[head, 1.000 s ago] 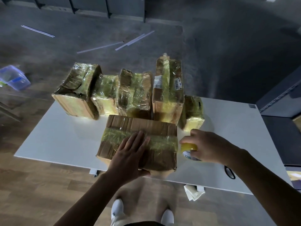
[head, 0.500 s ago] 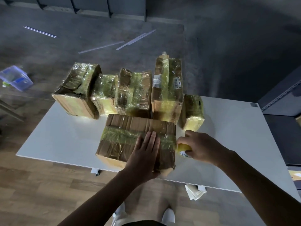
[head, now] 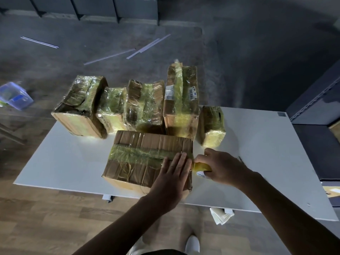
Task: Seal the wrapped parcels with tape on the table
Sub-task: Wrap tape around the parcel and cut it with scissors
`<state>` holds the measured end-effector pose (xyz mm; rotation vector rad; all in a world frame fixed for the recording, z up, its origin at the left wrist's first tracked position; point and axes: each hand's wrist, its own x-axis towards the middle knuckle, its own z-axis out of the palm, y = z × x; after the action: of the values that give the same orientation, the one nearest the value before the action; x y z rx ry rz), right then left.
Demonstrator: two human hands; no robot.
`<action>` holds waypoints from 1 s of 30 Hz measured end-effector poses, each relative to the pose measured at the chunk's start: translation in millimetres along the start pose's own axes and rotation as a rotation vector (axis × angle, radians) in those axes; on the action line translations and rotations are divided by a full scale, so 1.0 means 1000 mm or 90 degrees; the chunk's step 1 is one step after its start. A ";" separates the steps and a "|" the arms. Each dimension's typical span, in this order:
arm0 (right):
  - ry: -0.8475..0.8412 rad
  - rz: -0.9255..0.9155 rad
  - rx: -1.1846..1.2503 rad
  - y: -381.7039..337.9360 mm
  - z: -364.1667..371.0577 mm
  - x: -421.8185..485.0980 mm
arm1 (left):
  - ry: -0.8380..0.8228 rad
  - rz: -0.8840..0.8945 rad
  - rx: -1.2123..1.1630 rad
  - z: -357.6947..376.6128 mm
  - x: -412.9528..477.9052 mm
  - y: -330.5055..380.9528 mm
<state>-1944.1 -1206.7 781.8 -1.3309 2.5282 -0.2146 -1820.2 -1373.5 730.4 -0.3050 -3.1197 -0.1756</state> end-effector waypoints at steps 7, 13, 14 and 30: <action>0.037 0.054 0.109 0.011 0.015 -0.006 | -0.066 0.023 -0.029 -0.011 0.002 0.004; 0.186 0.016 0.246 -0.002 -0.012 -0.001 | 0.018 0.050 -0.094 -0.031 -0.008 -0.015; 0.232 0.000 0.251 -0.006 -0.022 0.001 | 0.068 0.050 -0.111 -0.039 -0.010 -0.019; 0.335 -0.183 0.269 -0.087 -0.066 0.074 | 0.343 0.002 -0.292 -0.075 -0.057 -0.107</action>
<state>-1936.1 -1316.6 854.4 -1.5974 2.4408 -1.2272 -1785.2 -1497.3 792.7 -0.2138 -2.5135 -0.8241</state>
